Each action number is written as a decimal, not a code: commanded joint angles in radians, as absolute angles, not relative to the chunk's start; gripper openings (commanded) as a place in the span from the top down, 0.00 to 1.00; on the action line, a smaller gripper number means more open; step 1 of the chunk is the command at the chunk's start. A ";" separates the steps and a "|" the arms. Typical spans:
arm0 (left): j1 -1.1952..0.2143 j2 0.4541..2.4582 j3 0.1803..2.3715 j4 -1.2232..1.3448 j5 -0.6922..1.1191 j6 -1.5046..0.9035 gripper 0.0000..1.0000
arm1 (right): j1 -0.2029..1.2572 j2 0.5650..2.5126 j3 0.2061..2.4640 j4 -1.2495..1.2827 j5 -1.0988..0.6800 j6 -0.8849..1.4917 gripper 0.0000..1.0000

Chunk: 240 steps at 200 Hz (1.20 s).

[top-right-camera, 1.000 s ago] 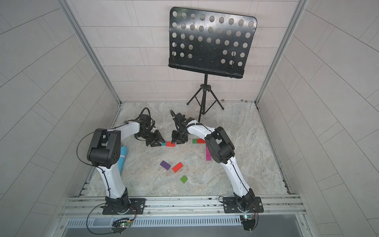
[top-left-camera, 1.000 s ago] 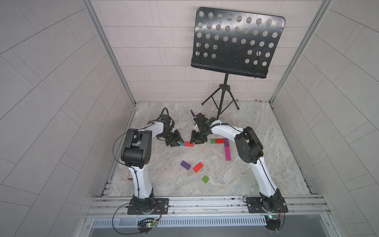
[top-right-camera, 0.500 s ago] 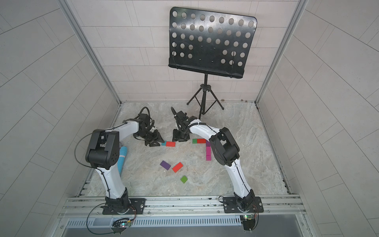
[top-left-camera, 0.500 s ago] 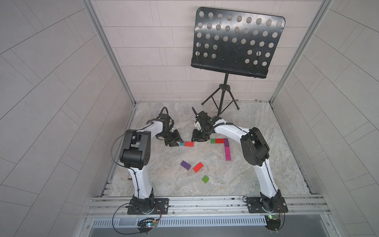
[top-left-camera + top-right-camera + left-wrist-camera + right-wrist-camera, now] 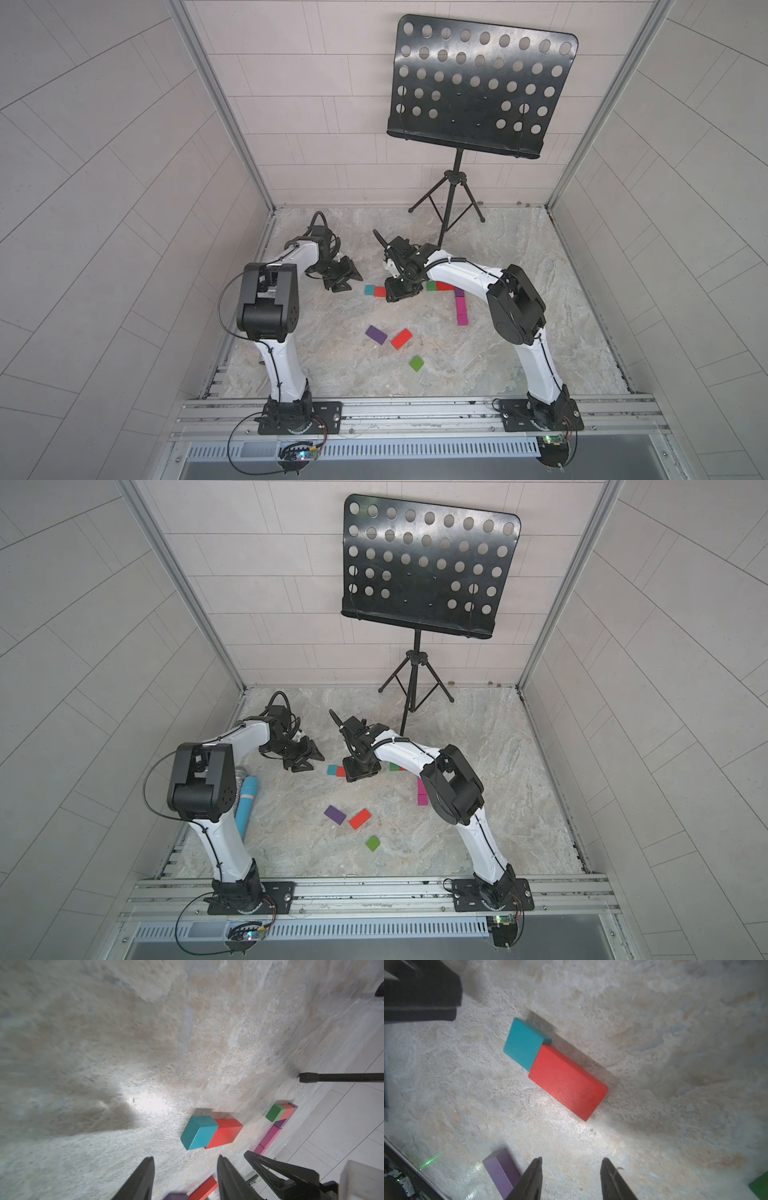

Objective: Assemble the number 7 with building blocks
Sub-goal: Assemble the building block at the center of the board.

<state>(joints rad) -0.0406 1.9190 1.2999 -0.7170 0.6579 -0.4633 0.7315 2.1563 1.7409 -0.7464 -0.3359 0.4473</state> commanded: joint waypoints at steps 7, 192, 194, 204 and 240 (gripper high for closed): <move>-0.036 1.900 1.311 -0.742 0.664 -0.440 0.45 | 0.738 2.202 1.784 -0.787 -0.288 0.432 0.51; -0.033 1.918 1.287 -0.715 0.694 -0.454 0.44 | 0.746 2.342 1.924 -0.831 -0.267 0.469 0.55; -0.033 1.919 1.286 -0.715 0.694 -0.454 0.44 | 0.748 2.344 1.926 -0.831 -0.268 0.471 0.55; -0.032 1.919 1.285 -0.715 0.694 -0.453 0.44 | 0.747 2.348 1.932 -0.832 -0.267 0.473 0.55; -0.032 1.924 1.290 -0.715 0.697 -0.453 0.44 | 0.746 2.355 1.933 -0.838 -0.261 0.466 0.55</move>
<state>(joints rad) -0.0383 1.9190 1.2968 -0.7094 0.6884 -0.4633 0.7414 2.3215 1.9209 -0.8070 -0.2817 0.4641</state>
